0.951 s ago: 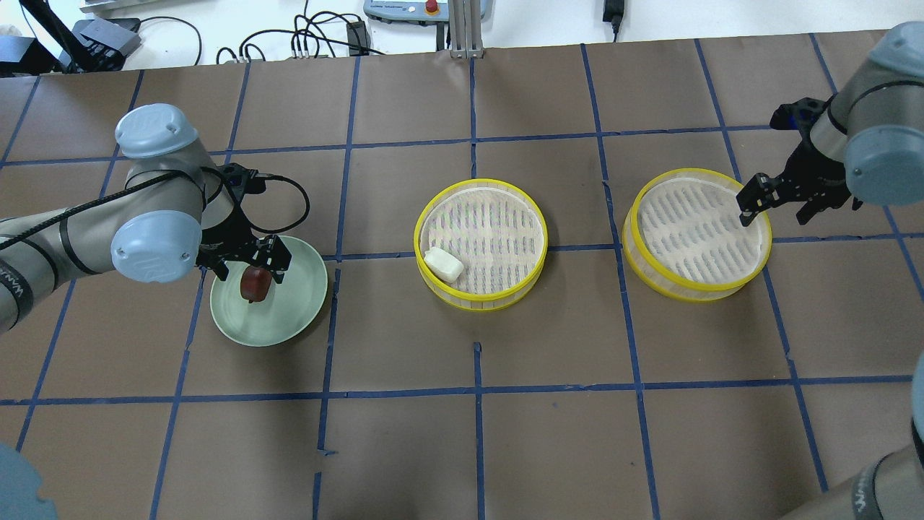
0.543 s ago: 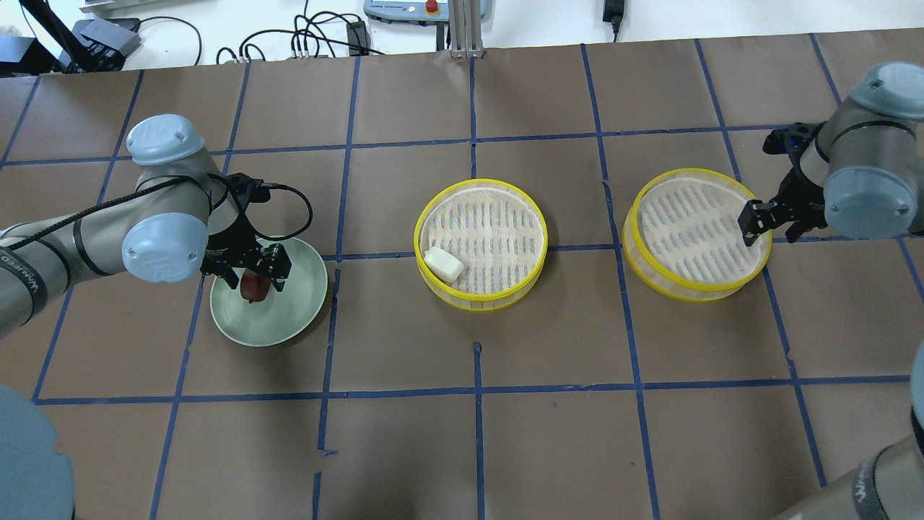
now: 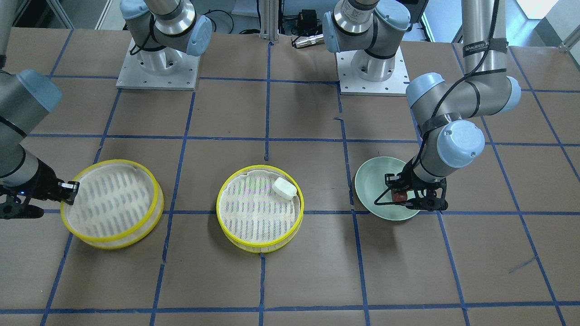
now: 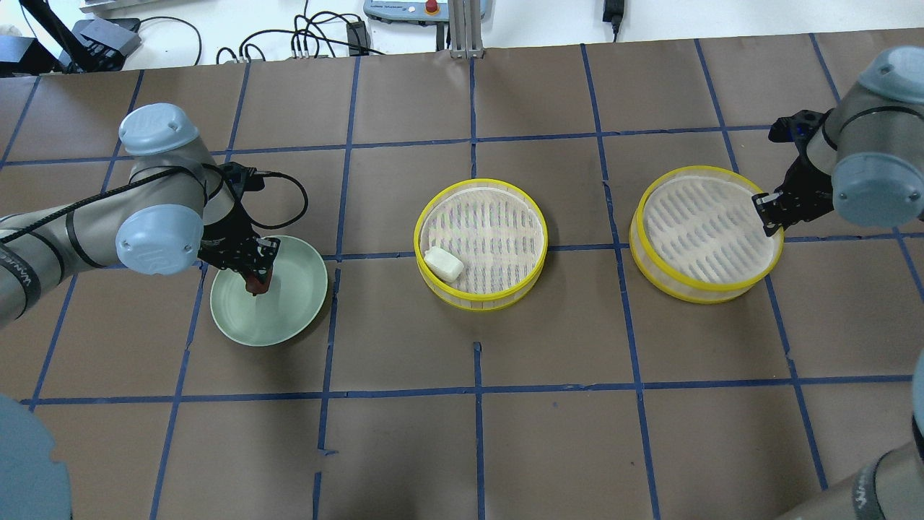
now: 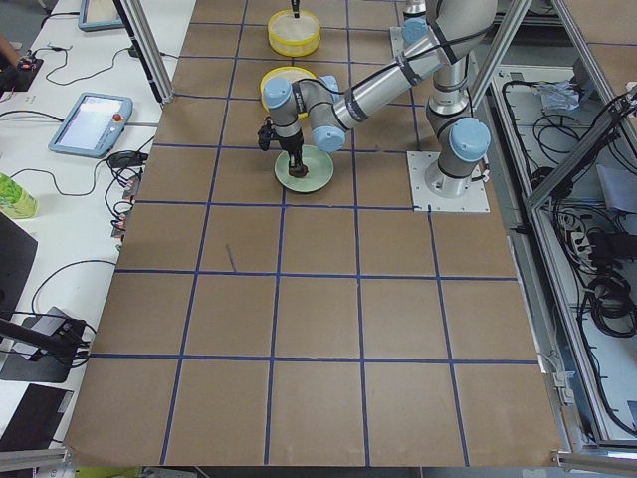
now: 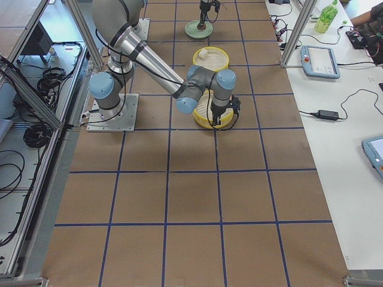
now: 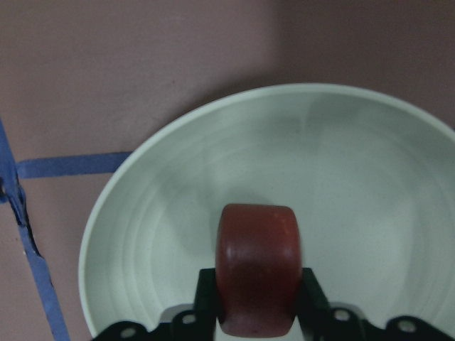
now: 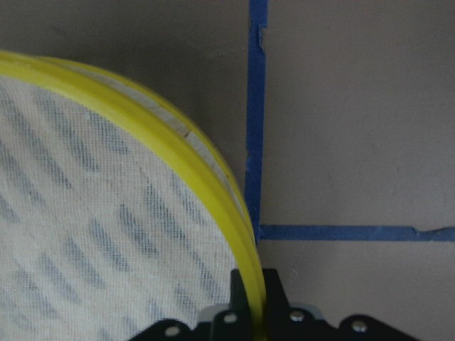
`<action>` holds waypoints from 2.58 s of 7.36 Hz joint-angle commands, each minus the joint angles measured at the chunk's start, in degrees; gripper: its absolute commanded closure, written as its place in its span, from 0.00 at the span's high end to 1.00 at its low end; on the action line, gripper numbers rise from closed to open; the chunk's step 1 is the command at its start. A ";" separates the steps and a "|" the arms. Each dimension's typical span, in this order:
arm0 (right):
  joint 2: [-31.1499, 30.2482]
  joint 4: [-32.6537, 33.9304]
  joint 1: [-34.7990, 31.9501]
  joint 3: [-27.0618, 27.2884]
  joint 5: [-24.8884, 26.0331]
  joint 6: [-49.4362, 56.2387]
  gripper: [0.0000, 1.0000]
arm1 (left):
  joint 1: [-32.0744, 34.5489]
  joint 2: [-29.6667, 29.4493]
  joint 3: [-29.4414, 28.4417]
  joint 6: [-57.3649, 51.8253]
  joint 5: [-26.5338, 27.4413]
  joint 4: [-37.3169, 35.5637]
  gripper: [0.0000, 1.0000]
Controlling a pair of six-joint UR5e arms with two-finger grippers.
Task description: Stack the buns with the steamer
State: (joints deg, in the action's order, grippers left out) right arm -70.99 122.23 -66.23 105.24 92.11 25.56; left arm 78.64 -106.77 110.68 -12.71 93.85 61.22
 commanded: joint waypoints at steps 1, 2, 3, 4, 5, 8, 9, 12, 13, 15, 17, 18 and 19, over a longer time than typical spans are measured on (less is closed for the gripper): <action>-3.96 -5.67 -3.70 -3.72 -0.17 -1.99 0.02 | 3.95 5.58 -5.69 8.25 -1.20 11.92 0.27; -5.29 -5.68 -8.52 -3.81 -0.17 -7.40 0.02 | 8.42 7.78 -10.43 12.75 -4.26 17.65 0.27; -6.17 -5.68 -14.22 -3.90 -0.17 -10.41 0.03 | 12.64 9.02 -15.35 16.19 -5.16 21.45 0.27; -6.44 -5.77 -20.63 -3.90 -0.35 -19.49 0.03 | 15.20 9.12 -18.36 16.49 -5.43 23.14 0.27; -6.18 -5.68 -23.22 -4.07 -2.00 -24.98 0.03 | 16.45 8.95 -18.74 17.45 -9.61 22.20 0.27; -4.35 -5.86 -30.51 -5.04 -6.69 -39.86 0.03 | 18.65 6.93 -17.87 18.68 -19.78 18.53 0.28; -2.94 -5.16 -32.19 -5.13 -6.07 -42.85 0.03 | 20.14 5.53 -17.51 19.21 -21.41 16.15 0.29; -0.03 -5.86 -34.84 -5.74 -5.28 -45.68 0.04 | 20.68 5.87 -17.25 19.91 -21.42 14.37 0.30; 0.23 -5.77 -35.02 -5.92 -5.27 -45.77 0.04 | 20.77 5.35 -17.16 19.92 -21.51 14.19 0.32; 0.67 -5.51 -35.02 -5.83 -5.10 -45.34 0.04 | 20.86 4.38 -16.55 19.30 -21.69 11.14 0.95; 0.41 -5.86 -35.02 -5.66 -5.10 -45.42 0.40 | 20.94 4.11 -16.28 19.30 -21.69 9.80 1.00; 0.15 -5.60 -34.94 -5.66 -5.10 -44.99 0.91 | 21.03 4.29 -16.37 19.56 -21.69 9.71 1.00; -0.29 -5.42 -34.15 -6.27 -5.18 -44.11 1.00 | 21.03 5.86 -16.37 19.83 -21.34 9.97 1.00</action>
State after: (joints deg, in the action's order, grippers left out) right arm -70.82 116.59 -101.02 99.41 86.99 -19.39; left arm 99.63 -102.16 94.30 6.82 72.23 71.13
